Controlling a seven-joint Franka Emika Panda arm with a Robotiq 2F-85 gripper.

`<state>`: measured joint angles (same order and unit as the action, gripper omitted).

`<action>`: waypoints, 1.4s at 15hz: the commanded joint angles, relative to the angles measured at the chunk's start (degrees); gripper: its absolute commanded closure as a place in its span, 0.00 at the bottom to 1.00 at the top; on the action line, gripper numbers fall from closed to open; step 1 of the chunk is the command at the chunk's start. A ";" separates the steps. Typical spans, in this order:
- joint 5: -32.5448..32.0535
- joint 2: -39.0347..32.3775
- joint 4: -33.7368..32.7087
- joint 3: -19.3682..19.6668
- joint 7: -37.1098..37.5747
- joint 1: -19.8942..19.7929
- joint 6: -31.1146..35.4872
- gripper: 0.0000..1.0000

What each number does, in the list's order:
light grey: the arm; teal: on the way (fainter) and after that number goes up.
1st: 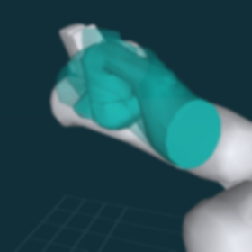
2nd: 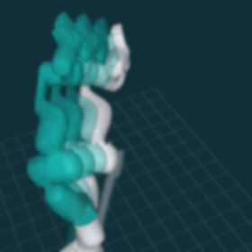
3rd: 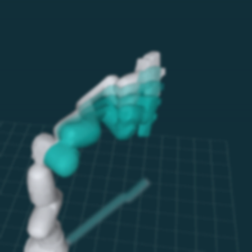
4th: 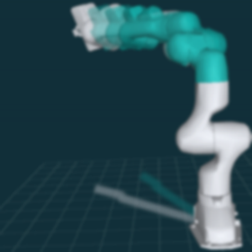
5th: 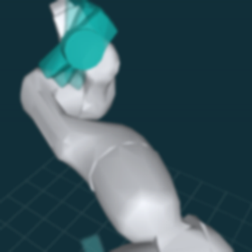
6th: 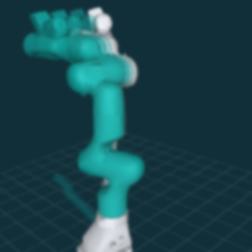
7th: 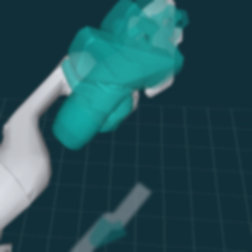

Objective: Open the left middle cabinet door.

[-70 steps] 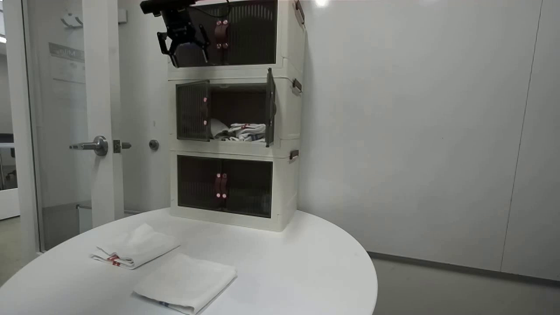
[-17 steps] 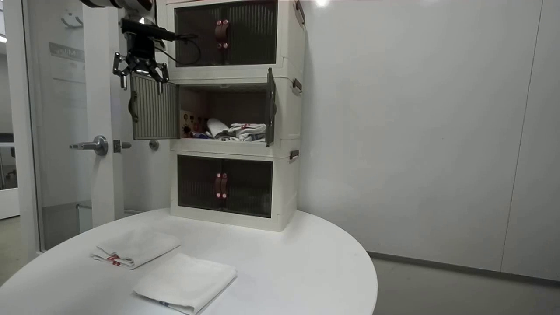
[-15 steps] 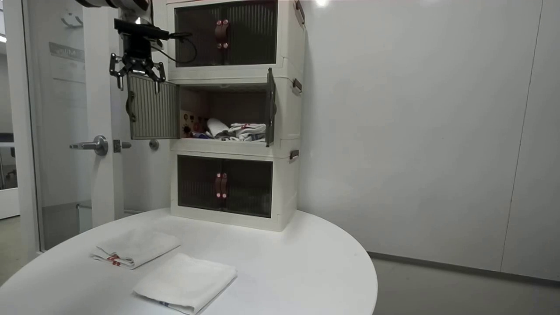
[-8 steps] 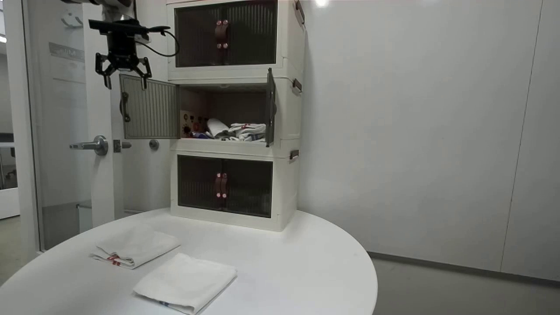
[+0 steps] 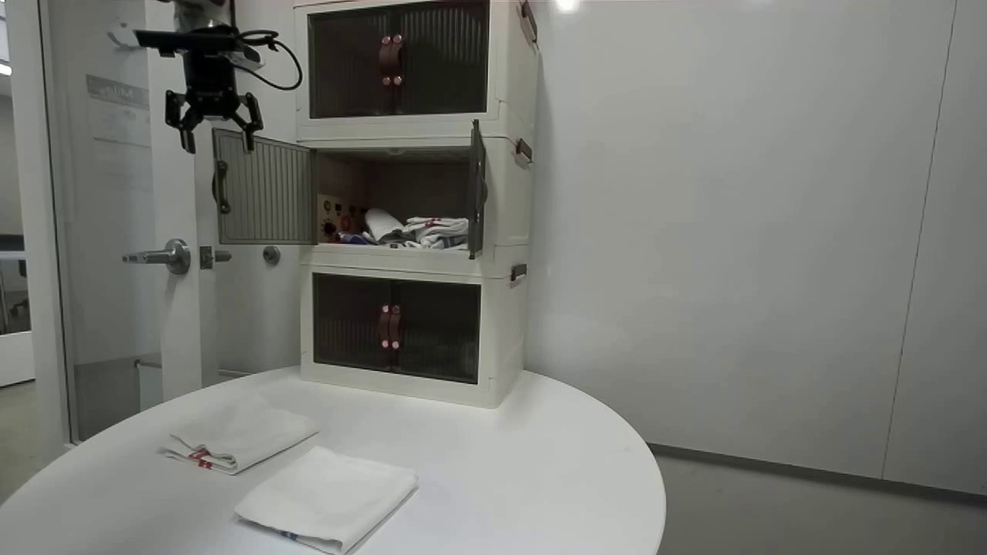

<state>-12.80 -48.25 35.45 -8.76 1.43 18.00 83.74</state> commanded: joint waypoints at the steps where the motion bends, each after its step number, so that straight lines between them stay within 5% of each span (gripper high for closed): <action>1: 0.93 4.61 -0.30 -0.28 4.40 0.13 -1.70 0.00; 9: 4.00 18.61 -0.81 -4.52 -8.00 -2.96 -12.78 0.00; 16: 13.48 21.47 4.29 -4.26 -15.17 -15.45 -15.23 0.00; 21: 12.33 19.98 16.04 -3.79 -23.48 -21.65 -12.45 0.00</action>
<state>-1.04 -28.84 43.88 -12.69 -18.07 -1.39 68.88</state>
